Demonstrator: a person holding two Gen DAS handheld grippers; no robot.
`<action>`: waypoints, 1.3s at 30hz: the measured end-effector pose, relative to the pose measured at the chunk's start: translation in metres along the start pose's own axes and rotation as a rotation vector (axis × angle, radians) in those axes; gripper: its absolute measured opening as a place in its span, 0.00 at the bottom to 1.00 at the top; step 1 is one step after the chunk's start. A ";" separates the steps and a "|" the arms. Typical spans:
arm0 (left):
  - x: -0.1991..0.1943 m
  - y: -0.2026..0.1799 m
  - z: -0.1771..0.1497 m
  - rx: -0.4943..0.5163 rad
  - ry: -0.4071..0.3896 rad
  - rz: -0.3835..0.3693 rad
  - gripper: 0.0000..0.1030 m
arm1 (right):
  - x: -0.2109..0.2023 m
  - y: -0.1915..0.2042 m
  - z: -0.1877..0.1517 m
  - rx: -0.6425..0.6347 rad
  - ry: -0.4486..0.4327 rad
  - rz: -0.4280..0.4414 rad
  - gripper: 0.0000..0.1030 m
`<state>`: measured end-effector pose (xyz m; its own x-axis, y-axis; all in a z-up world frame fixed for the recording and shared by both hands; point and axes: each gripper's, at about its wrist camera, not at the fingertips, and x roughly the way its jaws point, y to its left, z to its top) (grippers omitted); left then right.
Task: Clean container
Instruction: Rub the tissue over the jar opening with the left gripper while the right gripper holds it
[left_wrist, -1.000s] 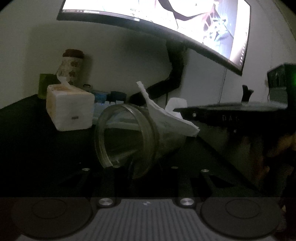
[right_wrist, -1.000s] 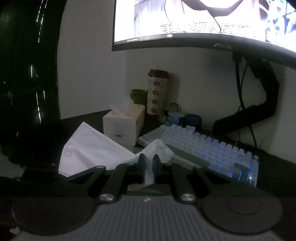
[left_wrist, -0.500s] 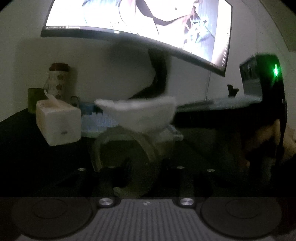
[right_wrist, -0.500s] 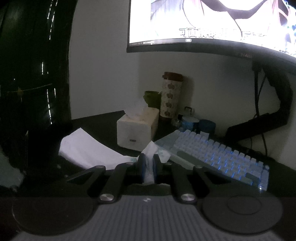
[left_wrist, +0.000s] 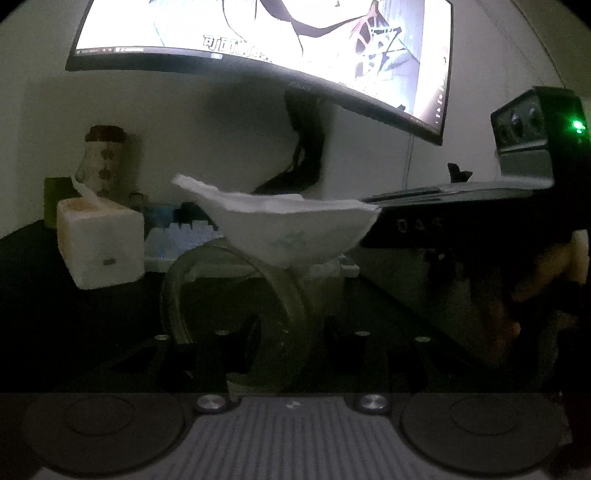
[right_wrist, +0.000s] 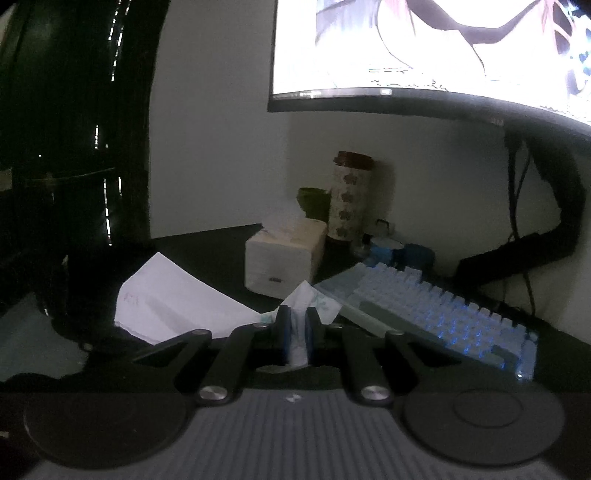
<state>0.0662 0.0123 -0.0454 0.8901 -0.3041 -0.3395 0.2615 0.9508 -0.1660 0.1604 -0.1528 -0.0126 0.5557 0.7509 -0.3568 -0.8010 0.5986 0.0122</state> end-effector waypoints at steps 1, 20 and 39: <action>0.001 0.001 0.000 -0.007 0.013 0.006 0.33 | 0.001 -0.004 0.000 0.007 0.003 -0.015 0.12; 0.003 0.003 0.002 -0.010 0.049 0.022 0.36 | -0.008 -0.019 0.002 0.109 0.106 0.028 0.12; 0.005 0.011 0.030 -0.004 -0.010 0.018 0.55 | 0.020 -0.024 0.034 0.097 0.066 0.059 0.12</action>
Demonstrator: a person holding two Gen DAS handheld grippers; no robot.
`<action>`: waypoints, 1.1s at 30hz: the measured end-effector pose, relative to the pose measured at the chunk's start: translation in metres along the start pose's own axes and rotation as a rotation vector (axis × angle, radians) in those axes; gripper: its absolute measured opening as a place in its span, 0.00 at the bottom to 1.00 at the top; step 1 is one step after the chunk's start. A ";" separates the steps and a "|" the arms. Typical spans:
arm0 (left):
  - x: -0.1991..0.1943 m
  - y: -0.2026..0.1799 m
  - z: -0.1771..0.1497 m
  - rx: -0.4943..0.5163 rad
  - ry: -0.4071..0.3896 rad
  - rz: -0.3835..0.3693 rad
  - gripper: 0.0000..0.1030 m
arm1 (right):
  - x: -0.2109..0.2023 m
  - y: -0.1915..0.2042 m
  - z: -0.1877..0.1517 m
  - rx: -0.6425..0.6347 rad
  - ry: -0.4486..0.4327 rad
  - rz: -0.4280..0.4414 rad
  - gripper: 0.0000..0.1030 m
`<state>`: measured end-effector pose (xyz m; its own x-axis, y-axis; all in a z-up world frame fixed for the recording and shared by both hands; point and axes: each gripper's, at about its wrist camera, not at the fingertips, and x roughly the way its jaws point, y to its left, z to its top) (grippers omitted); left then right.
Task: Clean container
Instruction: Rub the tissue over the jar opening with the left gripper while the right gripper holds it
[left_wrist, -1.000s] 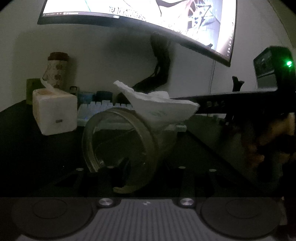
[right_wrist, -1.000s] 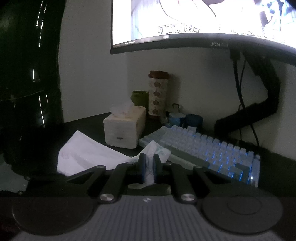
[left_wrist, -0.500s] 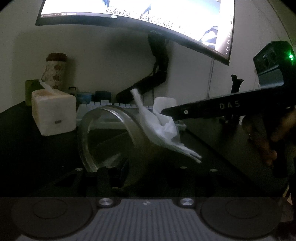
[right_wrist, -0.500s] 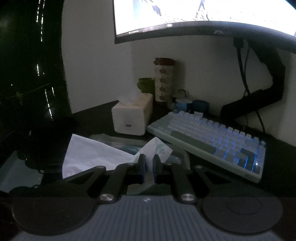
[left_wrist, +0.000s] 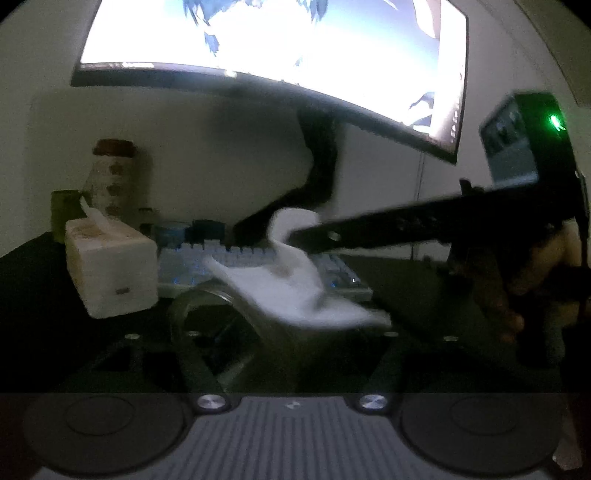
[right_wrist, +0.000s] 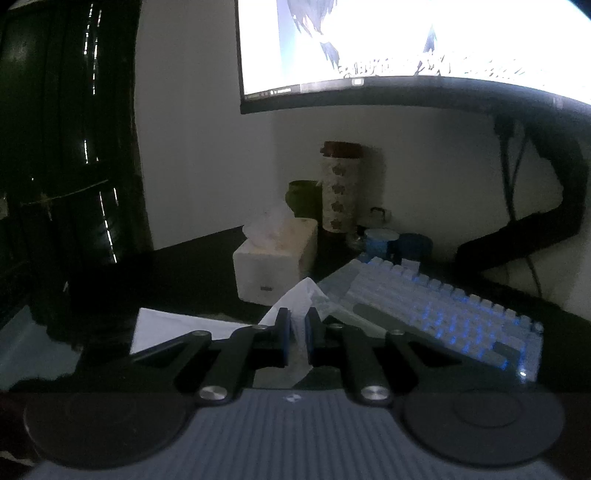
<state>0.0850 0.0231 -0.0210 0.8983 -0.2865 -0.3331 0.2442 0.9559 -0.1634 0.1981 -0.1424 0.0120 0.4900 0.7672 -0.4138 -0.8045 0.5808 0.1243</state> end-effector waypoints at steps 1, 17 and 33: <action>0.004 0.001 0.000 -0.002 0.014 -0.004 0.48 | 0.006 -0.002 0.000 0.009 0.006 0.001 0.12; 0.018 -0.011 -0.009 0.086 0.131 -0.049 0.15 | 0.010 -0.014 -0.015 0.025 0.018 -0.026 0.12; 0.021 -0.025 -0.024 0.162 0.178 0.022 0.17 | -0.018 -0.025 -0.032 0.048 -0.011 -0.044 0.13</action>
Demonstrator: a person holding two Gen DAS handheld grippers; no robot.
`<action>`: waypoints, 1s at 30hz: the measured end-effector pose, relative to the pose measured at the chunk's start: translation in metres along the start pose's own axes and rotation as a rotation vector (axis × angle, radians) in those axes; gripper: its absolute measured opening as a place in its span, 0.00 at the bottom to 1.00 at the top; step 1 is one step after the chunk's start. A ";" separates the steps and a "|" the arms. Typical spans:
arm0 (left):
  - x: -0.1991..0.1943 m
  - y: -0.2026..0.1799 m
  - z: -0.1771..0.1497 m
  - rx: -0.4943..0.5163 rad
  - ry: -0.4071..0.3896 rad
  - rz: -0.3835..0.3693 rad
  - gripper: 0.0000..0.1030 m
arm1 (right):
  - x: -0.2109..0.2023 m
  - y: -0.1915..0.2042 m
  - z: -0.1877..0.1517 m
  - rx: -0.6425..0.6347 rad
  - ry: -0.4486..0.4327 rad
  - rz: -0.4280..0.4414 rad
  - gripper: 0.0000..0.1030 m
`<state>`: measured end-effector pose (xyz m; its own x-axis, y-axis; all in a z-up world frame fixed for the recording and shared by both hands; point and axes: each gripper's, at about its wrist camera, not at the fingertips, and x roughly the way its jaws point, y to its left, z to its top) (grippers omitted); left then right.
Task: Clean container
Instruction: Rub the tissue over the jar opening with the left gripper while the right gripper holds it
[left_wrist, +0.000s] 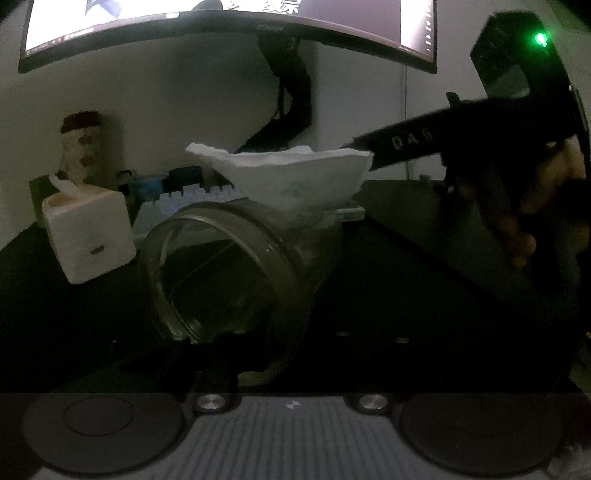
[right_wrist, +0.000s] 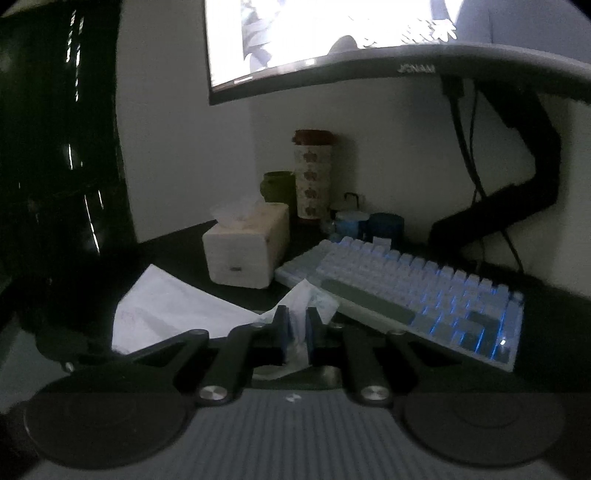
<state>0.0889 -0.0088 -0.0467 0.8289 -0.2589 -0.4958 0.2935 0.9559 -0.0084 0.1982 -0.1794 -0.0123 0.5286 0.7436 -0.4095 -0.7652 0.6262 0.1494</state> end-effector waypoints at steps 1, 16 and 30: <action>0.000 0.000 0.000 0.006 0.000 0.000 0.17 | -0.002 0.006 -0.001 -0.013 -0.004 0.022 0.13; -0.004 -0.012 -0.009 0.066 -0.032 0.009 0.21 | -0.019 0.009 -0.012 -0.040 -0.025 0.029 0.13; -0.011 -0.040 -0.016 0.172 -0.047 -0.057 0.28 | -0.041 0.008 -0.021 -0.050 -0.013 0.021 0.13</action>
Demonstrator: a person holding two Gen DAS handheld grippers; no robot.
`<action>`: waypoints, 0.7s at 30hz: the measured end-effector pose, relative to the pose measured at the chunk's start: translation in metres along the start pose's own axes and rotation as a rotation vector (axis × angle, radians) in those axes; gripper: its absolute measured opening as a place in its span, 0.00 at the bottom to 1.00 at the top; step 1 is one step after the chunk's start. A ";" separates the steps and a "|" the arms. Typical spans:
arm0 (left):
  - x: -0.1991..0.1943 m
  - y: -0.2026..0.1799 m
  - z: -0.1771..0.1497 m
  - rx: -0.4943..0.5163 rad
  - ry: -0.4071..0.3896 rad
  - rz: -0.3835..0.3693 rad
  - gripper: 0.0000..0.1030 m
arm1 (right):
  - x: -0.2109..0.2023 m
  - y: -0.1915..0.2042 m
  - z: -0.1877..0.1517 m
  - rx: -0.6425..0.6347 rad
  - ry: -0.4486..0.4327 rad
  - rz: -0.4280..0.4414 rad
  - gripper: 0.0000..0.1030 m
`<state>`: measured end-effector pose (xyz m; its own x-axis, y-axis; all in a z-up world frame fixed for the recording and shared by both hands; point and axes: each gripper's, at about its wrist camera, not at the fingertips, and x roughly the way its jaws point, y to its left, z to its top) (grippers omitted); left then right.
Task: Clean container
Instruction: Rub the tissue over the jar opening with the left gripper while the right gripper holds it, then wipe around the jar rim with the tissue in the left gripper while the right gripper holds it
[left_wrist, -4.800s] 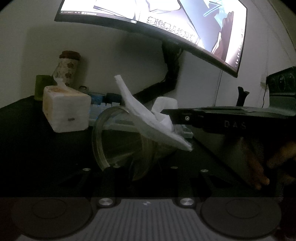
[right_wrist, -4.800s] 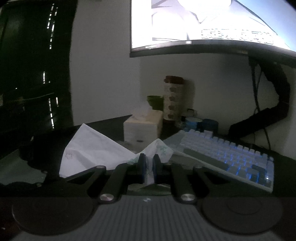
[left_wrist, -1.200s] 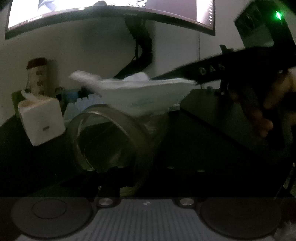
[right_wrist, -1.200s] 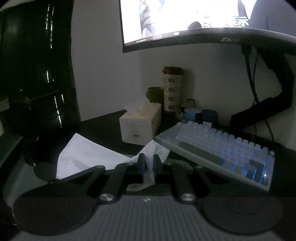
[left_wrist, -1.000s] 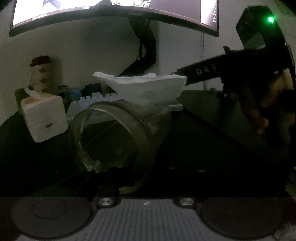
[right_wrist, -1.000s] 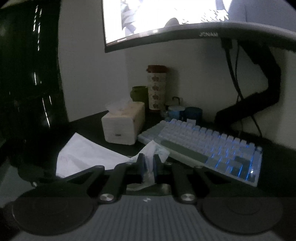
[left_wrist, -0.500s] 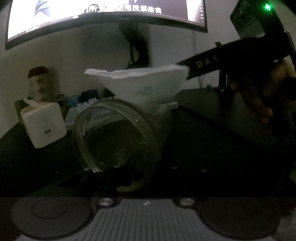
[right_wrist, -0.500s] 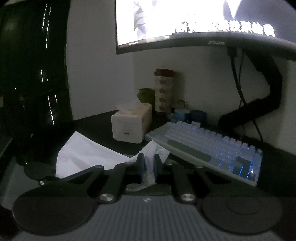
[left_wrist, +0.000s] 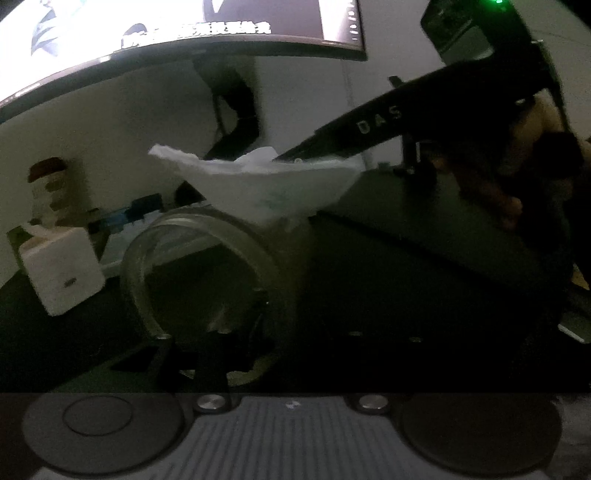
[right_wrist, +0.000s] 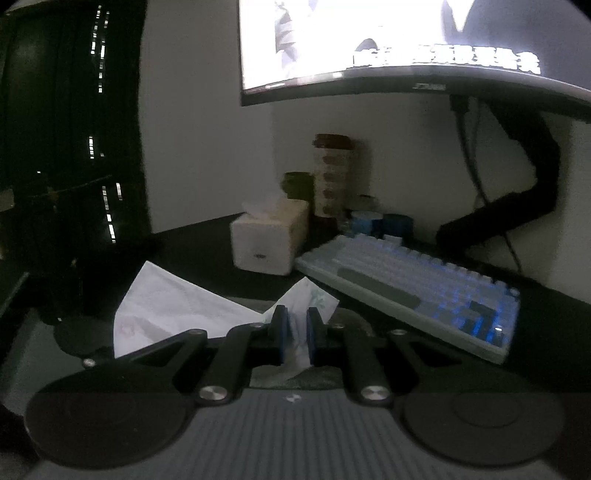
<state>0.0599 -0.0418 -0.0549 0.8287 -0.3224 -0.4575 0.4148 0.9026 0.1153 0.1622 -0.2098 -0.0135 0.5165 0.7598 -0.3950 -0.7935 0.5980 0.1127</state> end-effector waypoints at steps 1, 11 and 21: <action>0.000 -0.002 0.000 0.002 -0.004 -0.009 0.28 | -0.002 -0.002 -0.001 0.005 0.001 -0.003 0.13; -0.004 -0.019 0.000 0.062 -0.015 -0.041 0.31 | -0.015 0.004 -0.003 0.005 -0.002 0.095 0.14; -0.002 -0.029 -0.003 0.112 -0.037 -0.084 0.31 | -0.018 -0.007 -0.005 0.002 -0.004 0.036 0.15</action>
<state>0.0450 -0.0661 -0.0604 0.8019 -0.4076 -0.4369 0.5206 0.8354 0.1764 0.1569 -0.2289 -0.0119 0.4887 0.7820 -0.3868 -0.8111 0.5705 0.1287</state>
